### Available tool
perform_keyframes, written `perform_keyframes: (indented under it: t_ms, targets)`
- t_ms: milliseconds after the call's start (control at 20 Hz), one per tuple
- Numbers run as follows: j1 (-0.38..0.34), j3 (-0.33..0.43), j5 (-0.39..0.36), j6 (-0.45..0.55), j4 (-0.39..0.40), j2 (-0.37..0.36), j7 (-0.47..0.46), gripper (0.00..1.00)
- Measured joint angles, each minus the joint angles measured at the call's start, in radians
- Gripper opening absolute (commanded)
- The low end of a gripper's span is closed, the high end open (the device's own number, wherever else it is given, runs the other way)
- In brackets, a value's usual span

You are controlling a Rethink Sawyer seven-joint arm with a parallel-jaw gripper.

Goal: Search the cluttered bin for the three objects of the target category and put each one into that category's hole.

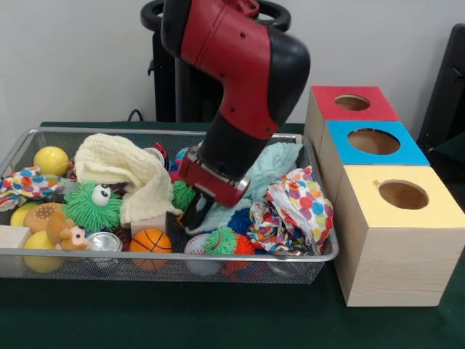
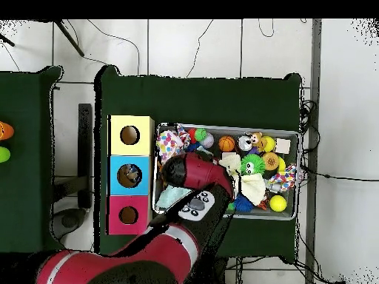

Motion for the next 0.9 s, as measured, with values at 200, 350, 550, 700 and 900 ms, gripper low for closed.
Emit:
perform_keyframes:
  t_ms: [200,350,550,700,900]
  targets:
    - [0.017,-0.040,0.024,-0.153,-0.015,0.079,0.006,0.00]
    - [0.044,-0.075,0.058,-0.281,-0.008,0.126,0.007,0.00]
    - [0.052,-0.080,0.065,-0.312,0.007,0.132,0.007,0.00]
    - [0.050,-0.074,0.065,-0.307,0.022,0.118,0.007,0.00]
    - [0.037,-0.043,0.065,-0.266,0.067,0.062,0.007,0.00]
